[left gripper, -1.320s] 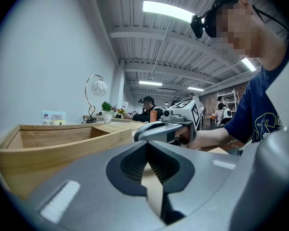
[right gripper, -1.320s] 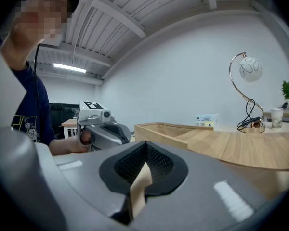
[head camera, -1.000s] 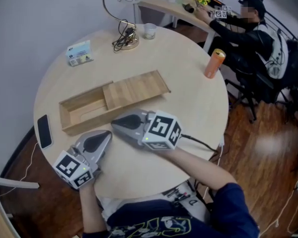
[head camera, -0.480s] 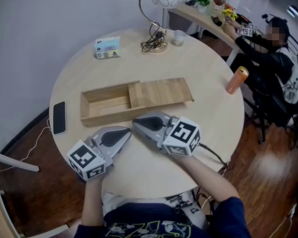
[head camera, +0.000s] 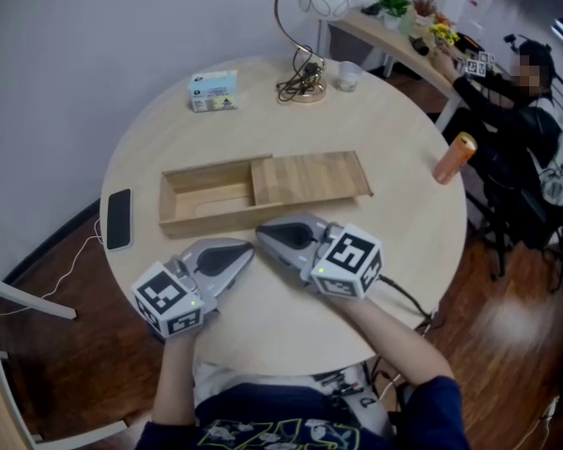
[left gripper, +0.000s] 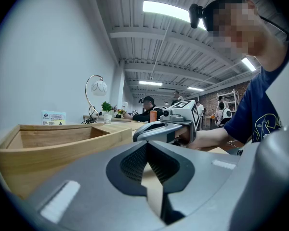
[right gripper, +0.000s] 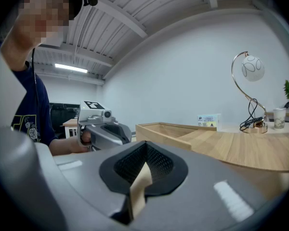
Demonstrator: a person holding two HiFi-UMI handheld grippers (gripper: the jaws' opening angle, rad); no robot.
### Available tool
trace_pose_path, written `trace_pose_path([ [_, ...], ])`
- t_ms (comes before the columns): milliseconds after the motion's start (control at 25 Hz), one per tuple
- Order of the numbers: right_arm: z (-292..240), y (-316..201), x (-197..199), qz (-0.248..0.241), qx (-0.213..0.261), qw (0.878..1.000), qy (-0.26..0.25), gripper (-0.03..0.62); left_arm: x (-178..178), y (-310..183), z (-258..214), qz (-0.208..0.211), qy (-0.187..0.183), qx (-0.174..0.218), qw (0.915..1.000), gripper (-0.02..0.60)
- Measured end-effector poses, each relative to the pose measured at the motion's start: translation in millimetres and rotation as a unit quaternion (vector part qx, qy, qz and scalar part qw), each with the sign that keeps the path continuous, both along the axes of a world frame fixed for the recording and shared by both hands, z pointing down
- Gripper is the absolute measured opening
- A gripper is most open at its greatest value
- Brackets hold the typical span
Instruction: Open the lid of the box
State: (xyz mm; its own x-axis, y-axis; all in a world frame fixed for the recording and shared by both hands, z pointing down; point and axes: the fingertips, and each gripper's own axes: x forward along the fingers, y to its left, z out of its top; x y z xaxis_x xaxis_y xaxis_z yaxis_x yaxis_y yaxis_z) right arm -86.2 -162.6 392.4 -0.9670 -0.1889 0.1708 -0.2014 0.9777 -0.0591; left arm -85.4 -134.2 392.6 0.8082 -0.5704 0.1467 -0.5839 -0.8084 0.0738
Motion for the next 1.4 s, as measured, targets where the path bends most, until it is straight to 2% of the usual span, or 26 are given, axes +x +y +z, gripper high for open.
trace_pose_path([
  [1400, 0.8, 3.7, -2.8, -0.008, 0.0, 1.0, -0.003, 0.009, 0.1, -1.4, 1.5, -0.001, 0.0, 0.0, 1.0, 0.003],
])
